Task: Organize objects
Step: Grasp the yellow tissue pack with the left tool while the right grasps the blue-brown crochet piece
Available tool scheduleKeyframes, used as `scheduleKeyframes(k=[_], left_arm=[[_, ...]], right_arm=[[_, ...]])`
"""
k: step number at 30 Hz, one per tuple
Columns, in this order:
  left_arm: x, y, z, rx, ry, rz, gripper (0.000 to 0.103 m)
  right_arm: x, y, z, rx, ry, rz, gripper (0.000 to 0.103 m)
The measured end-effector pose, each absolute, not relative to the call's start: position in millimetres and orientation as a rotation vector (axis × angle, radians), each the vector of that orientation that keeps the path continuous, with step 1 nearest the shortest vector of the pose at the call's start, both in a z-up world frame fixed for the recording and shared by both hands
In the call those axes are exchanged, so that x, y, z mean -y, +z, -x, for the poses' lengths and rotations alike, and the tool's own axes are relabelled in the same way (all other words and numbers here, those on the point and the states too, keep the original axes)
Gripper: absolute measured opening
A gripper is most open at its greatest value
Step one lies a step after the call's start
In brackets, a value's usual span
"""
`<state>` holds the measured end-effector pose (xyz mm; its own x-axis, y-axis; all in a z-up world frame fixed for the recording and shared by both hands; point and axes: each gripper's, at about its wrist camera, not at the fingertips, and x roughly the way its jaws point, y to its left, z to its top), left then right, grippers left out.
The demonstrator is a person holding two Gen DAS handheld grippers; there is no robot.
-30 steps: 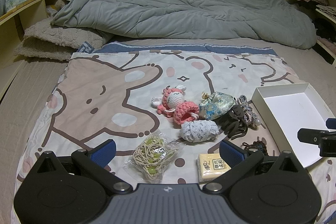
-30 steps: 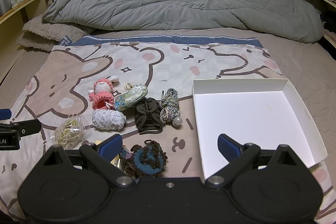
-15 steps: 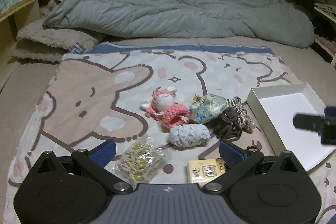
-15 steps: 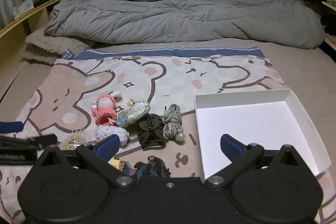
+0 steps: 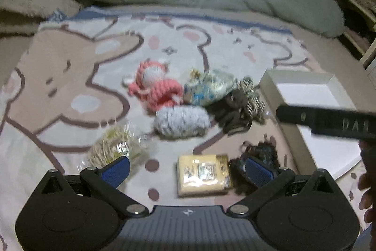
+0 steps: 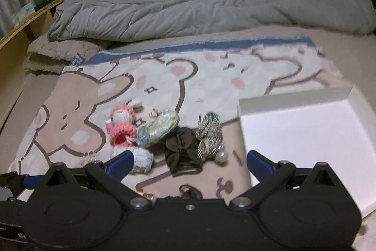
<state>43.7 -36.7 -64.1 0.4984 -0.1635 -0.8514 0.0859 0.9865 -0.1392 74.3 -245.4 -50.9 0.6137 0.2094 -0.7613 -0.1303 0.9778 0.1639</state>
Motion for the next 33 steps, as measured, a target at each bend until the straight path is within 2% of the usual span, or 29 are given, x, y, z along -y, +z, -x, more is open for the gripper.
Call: scheduleKeyframes(k=[5, 6, 8, 18, 19, 20, 22, 23, 26, 29, 33], left_arm=[[45.1, -84.5, -46.1, -1.135, -0.197, 0.043, 0.103], [46.8, -88.7, -45.8, -1.153, -0.215, 0.042, 0.103], [49.2, -96.1, -45.9, -1.184, -0.252, 0.050, 0.103], [57.1, -118.4, -55.9, -1.248, -0.277, 0.130, 0.103], [57.7, -119.8, -57.2, -1.251, -0.274, 0.131, 0.103], [58.1, -120.8, -58.7, -1.254, -0.268, 0.131, 0.103], [58.4, -122.2, -61.8, -1.254, -0.259, 0.130, 0.102], [58.3, -122.4, -63.3, -1.251, -0.257, 0.131, 0.102], [58.8, -121.4, -67.9, -1.238, -0.257, 0.134, 0.100], [60.9, -121.6, -72.5, -1.223, -0.252, 0.124, 0.098], [62.9, -128.0, -80.2, -1.225, -0.234, 0.124, 0.094]], right_arm=[[244.6, -81.8, -80.8, -1.043, 0.230, -0.090, 0.102], [245.3, -86.8, -81.7, -1.068, 0.236, -0.099, 0.100], [246.2, -96.8, -82.6, -1.108, 0.263, -0.110, 0.089], [237.3, -128.2, -94.5, -1.232, 0.344, -0.072, 0.080], [236.8, -131.8, -97.3, -1.241, 0.348, -0.074, 0.072], [236.8, -134.9, -99.1, -1.252, 0.357, -0.082, 0.061], [238.5, -138.1, -101.7, -1.259, 0.356, -0.091, 0.054], [239.9, -137.7, -102.1, -1.250, 0.354, -0.090, 0.044], [249.1, -131.2, -105.0, -1.228, 0.347, -0.123, 0.033], [255.6, -120.4, -105.7, -1.183, 0.340, -0.130, 0.027], [265.6, -108.3, -105.6, -1.141, 0.332, -0.154, 0.024]])
